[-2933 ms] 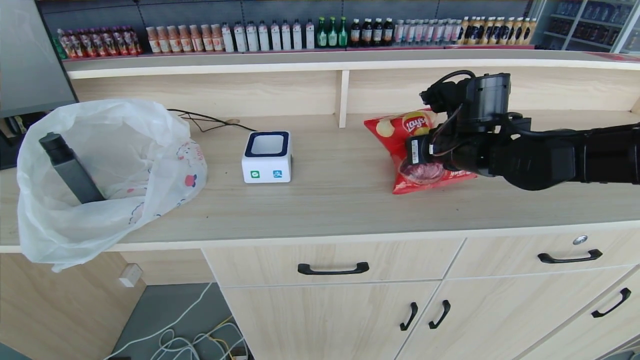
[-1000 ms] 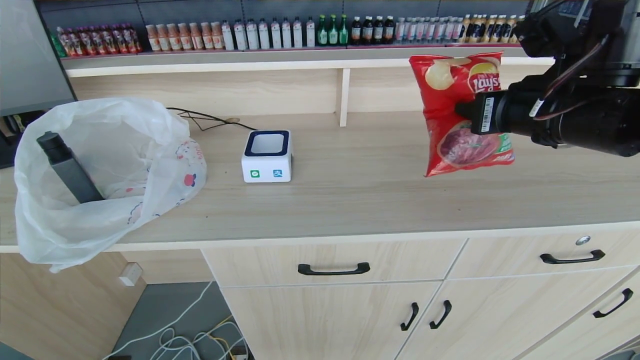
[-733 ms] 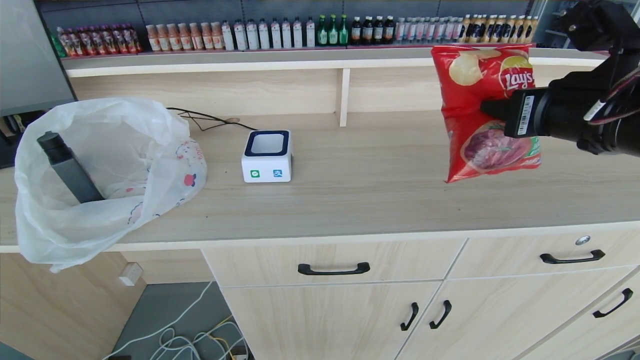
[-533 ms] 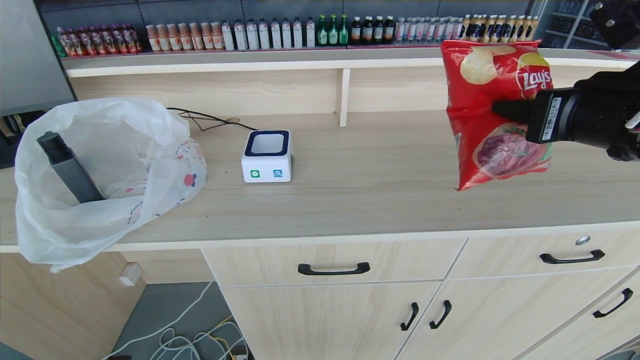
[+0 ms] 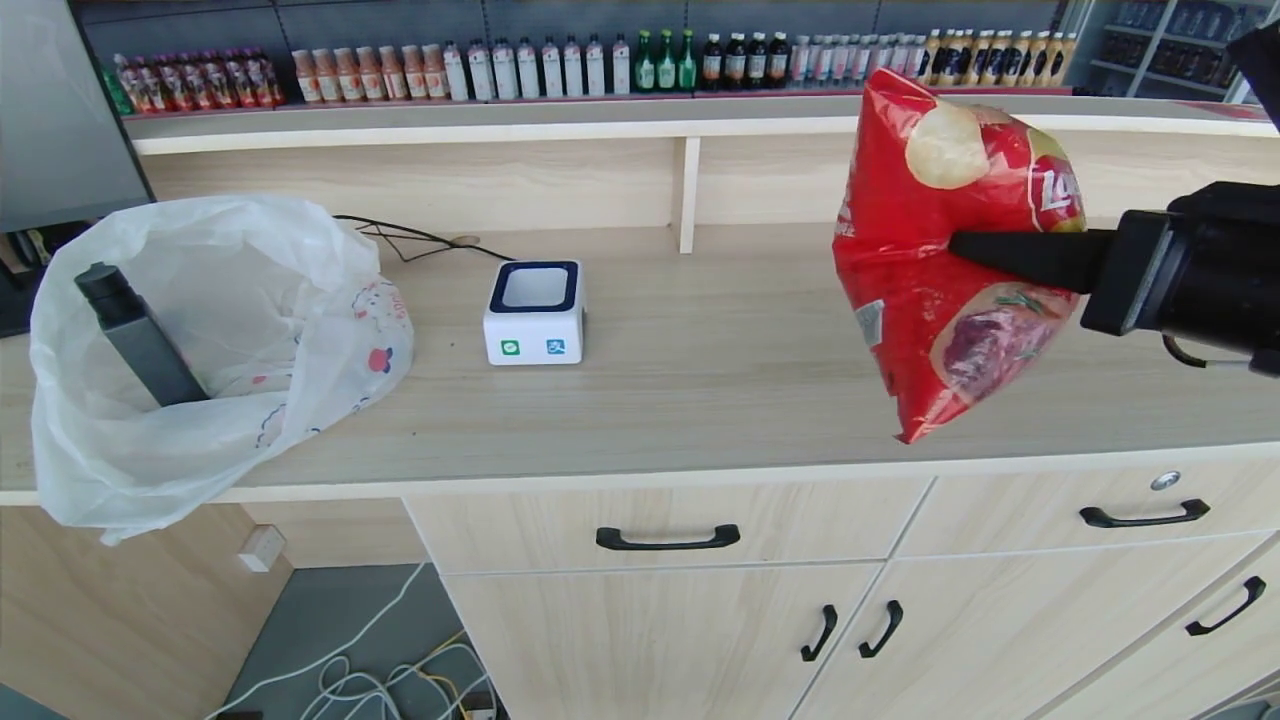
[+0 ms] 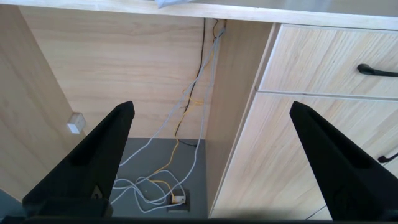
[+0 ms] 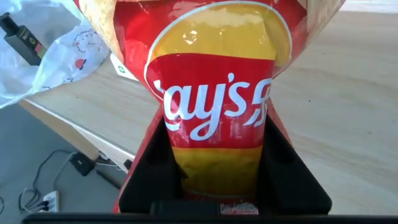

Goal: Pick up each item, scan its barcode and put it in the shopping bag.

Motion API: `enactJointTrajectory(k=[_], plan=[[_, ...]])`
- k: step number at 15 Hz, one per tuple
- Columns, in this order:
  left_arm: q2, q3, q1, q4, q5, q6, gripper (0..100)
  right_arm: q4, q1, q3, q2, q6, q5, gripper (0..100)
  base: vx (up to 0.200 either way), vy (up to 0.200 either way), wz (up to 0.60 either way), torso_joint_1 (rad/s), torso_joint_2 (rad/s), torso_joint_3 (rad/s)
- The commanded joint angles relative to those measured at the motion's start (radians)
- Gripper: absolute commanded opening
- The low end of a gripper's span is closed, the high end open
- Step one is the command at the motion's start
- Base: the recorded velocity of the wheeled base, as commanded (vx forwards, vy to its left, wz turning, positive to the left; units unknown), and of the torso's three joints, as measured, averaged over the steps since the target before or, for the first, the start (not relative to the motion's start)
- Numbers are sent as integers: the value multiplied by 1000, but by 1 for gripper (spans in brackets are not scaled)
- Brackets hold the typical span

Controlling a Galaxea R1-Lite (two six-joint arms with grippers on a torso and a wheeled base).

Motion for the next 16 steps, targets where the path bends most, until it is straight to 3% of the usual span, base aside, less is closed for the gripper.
enactJointTrajectory(k=[1, 4, 8, 15, 16], plan=[[0, 0, 0, 0, 0, 0, 100, -66, 2, 74, 3, 65, 70, 0, 0, 0, 0, 0, 0, 0], [0, 0, 0, 0, 0, 0, 100, -206, 4, 184, 5, 97, 172, 0, 0, 0, 0, 0, 0, 0], [0, 0, 0, 0, 0, 0, 100, -475, 7, 395, 6, 243, 333, 0, 0, 0, 0, 0, 0, 0], [0, 0, 0, 0, 0, 0, 100, -807, 35, 485, 54, 614, 379, 0, 0, 0, 0, 0, 0, 0], [0, 0, 0, 0, 0, 0, 100, -924, 44, 507, 75, 691, 383, 0, 0, 0, 0, 0, 0, 0]])
